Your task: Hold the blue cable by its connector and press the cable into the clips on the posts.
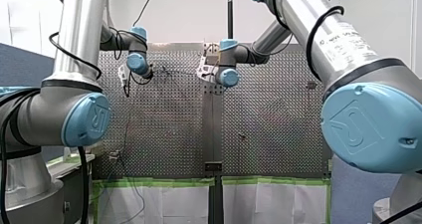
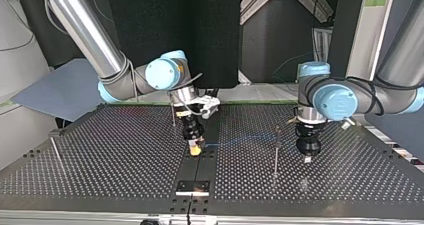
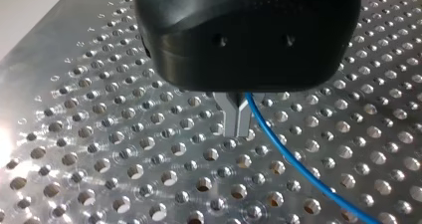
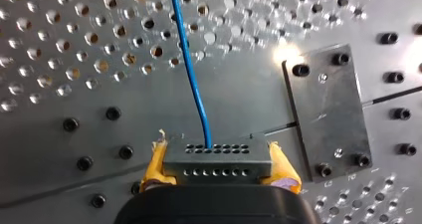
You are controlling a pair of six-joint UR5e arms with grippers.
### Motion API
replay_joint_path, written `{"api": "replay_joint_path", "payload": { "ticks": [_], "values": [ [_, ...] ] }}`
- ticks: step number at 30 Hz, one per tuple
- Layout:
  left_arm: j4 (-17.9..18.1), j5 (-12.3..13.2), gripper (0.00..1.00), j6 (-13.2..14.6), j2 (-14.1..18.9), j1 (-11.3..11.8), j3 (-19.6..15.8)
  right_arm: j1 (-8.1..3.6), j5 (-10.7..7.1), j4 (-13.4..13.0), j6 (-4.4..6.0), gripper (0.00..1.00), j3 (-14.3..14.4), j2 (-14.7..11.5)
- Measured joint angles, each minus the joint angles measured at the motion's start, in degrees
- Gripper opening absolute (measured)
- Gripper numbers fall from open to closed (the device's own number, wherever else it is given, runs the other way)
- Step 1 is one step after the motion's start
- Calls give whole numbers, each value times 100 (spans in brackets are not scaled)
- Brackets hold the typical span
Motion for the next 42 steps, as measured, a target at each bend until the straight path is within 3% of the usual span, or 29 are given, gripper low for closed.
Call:
{"api": "replay_joint_path", "payload": {
  "ticks": [16, 17, 18, 19, 20, 21, 22, 31, 33, 35, 36, 37, 42],
  "values": [
    [-15, 130, 0, -10, -12, 38, 9, -91, 1, 69, 6, 0, -159, 106],
    [-5, 135, 23, -5, -13, 34, 9, -92, 1, 79, 6, 0, -159, 106],
    [13, 132, 23, 7, -13, 28, 9, -92, 1, 90, 7, 0, -159, 106],
    [26, 121, 50, 20, -12, 23, 10, -93, 1, 105, 7, 0, -159, 106],
    [35, 98, 65, 36, -12, 17, 10, -93, 1, 115, 8, 0, -159, 106],
    [39, 56, 65, 60, -12, 8, 10, -93, 1, 124, 9, 0, -159, 106],
    [38, 16, 76, 84, -12, 0, 10, -93, 1, 135, 11, 0, -160, 106],
    [-191, -374, 73, 347, -12, -98, 11, -87, 1, 169, 13, 0, -164, 106],
    [-271, -348, 77, 336, -12, -122, 11, -85, 0, 170, 14, 0, -165, 106],
    [-342, -291, 93, 313, -10, -139, 11, -81, 1, 171, 14, 0, -163, 106],
    [-385, -256, 93, 297, -10, -151, 12, -75, 1, 171, 14, 0, -162, 106],
    [-420, -236, 100, 285, -10, -160, 12, -69, 1, 171, 14, 0, -161, 106],
    [-672, -231, 100, 331, -7, -225, 12, -60, 1, 175, 14, 0, -161, 106]
  ]
}}
